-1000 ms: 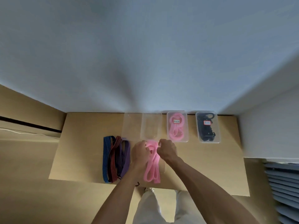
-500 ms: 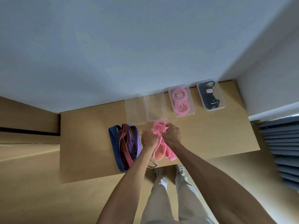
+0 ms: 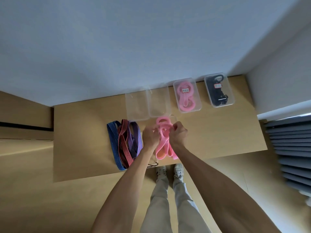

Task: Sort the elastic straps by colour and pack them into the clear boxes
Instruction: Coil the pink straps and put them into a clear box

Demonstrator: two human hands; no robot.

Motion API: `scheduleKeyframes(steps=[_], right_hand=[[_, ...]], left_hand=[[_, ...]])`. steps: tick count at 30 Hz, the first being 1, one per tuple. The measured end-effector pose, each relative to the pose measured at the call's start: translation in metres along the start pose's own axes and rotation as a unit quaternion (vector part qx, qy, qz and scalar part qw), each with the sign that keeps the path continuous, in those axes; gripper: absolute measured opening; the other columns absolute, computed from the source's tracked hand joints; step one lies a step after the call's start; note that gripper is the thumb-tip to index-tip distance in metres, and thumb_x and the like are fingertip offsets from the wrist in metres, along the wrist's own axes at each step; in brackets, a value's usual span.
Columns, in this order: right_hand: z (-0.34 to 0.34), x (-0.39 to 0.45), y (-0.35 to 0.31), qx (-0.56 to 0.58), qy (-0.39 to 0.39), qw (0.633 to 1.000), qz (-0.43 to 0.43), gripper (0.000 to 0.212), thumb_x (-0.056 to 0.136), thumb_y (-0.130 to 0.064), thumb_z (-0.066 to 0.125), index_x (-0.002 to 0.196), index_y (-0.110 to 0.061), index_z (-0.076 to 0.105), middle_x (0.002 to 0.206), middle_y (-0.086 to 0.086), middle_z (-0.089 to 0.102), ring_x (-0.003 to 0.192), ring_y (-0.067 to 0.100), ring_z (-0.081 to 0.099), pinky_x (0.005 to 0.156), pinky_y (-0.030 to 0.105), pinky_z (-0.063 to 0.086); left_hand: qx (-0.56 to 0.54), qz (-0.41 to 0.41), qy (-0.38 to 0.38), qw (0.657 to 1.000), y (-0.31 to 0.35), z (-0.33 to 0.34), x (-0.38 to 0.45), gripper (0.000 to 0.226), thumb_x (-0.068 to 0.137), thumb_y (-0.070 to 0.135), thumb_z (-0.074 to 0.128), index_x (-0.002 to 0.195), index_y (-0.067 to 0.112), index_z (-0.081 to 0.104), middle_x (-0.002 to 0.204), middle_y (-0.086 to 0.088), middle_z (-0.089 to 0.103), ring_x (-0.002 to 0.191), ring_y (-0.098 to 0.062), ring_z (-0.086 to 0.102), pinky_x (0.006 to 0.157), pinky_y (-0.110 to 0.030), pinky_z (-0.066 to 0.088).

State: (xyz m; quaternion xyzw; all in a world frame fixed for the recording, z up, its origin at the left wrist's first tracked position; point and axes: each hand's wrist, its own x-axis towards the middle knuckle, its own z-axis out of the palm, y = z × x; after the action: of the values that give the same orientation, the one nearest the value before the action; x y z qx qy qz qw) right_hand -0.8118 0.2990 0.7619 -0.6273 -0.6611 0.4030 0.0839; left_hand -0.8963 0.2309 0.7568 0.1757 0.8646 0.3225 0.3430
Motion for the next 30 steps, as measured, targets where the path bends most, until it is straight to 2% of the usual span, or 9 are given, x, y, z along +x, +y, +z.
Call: scheduleKeyframes(steps=[4,9,13,16,19,21,23,26,30], right_hand=[[-0.002,-0.003,0.003,0.046,0.015,0.999,-0.021,0.017,0.095,0.0,0.048,0.08,-0.003,0.057,0.065,0.005,0.052,0.057,0.02,0.043,0.045,0.022,0.027],[-0.009,0.002,0.014,0.078,0.002,0.997,-0.008,0.015,0.096,0.0,0.044,0.09,0.0,0.058,0.073,0.007,0.056,0.061,0.019,0.046,0.046,0.017,0.032],[-0.014,0.001,0.021,0.087,-0.013,0.996,0.006,0.017,0.094,-0.001,0.046,0.093,0.0,0.063,0.08,0.008,0.063,0.067,0.02,0.051,0.05,0.015,0.034],[-0.019,-0.001,0.021,0.102,-0.021,0.994,0.031,0.021,0.091,0.0,0.046,0.093,-0.001,0.067,0.086,0.009,0.067,0.075,0.021,0.055,0.061,0.026,0.038],[-0.027,0.0,0.013,0.142,-0.024,0.987,0.065,0.025,0.089,0.0,0.048,0.096,-0.005,0.072,0.087,0.002,0.068,0.08,0.018,0.058,0.067,0.023,0.04],[-0.037,0.001,0.006,0.159,-0.06,0.984,0.058,0.027,0.086,-0.001,0.051,0.093,-0.009,0.075,0.083,-0.001,0.07,0.077,0.016,0.061,0.063,0.021,0.044],[-0.049,0.0,-0.006,0.18,-0.111,0.976,0.042,0.028,0.081,-0.001,0.054,0.084,-0.015,0.077,0.075,-0.003,0.071,0.07,0.014,0.062,0.062,0.022,0.047],[-0.072,-0.004,-0.028,0.221,-0.173,0.959,0.031,0.028,0.076,0.001,0.059,0.072,-0.019,0.078,0.064,-0.004,0.07,0.058,0.008,0.058,0.059,0.025,0.047],[-0.113,-0.013,-0.065,0.212,-0.203,0.955,-0.037,0.019,0.082,-0.001,0.061,0.092,-0.006,0.077,0.066,-0.004,0.069,0.053,-0.001,0.058,0.054,0.015,0.045]], left_hand=[[0.09,0.037,0.011,0.995,0.004,0.001,0.003,0.024,0.101,0.017,0.054,0.114,0.009,0.072,0.106,-0.016,0.07,0.1,-0.035,0.064,0.083,-0.043,0.048],[0.252,0.097,-0.021,0.963,-0.003,0.008,0.002,0.032,0.098,0.019,0.056,0.126,0.029,0.067,0.11,-0.011,0.06,0.096,-0.031,0.063,0.076,-0.043,0.055],[0.255,0.115,0.031,0.96,-0.003,0.012,0.0,0.022,0.096,0.021,0.06,0.115,0.015,0.07,0.113,-0.01,0.057,0.099,-0.03,0.06,0.076,-0.043,0.055],[0.19,0.115,0.054,0.973,0.003,0.013,-0.002,0.012,0.089,0.017,0.065,0.097,0.009,0.07,0.104,-0.009,0.06,0.091,-0.028,0.059,0.071,-0.039,0.051],[0.021,0.036,0.035,0.999,0.007,0.005,-0.005,0.006,0.082,0.011,0.069,0.085,0.007,0.066,0.083,-0.011,0.067,0.079,-0.033,0.061,0.068,-0.038,0.045],[-0.128,-0.047,0.011,0.991,0.01,-0.005,-0.008,0.009,0.074,0.009,0.072,0.077,0.006,0.063,0.07,-0.008,0.065,0.069,-0.03,0.062,0.063,-0.036,0.046],[-0.205,-0.079,-0.02,0.975,0.016,-0.015,-0.016,0.011,0.073,0.004,0.074,0.083,0.003,0.068,0.069,-0.008,0.069,0.063,-0.025,0.064,0.054,-0.028,0.048],[-0.249,-0.057,-0.07,0.964,0.035,-0.03,-0.032,0.023,0.077,-0.004,0.072,0.1,0.0,0.072,0.082,-0.015,0.074,0.063,-0.02,0.066,0.05,-0.024,0.048],[-0.252,0.013,-0.025,0.967,0.075,-0.057,-0.054,0.016,0.081,0.002,0.074,0.096,0.006,0.077,0.081,-0.008,0.075,0.07,-0.019,0.068,0.059,-0.027,0.051]])
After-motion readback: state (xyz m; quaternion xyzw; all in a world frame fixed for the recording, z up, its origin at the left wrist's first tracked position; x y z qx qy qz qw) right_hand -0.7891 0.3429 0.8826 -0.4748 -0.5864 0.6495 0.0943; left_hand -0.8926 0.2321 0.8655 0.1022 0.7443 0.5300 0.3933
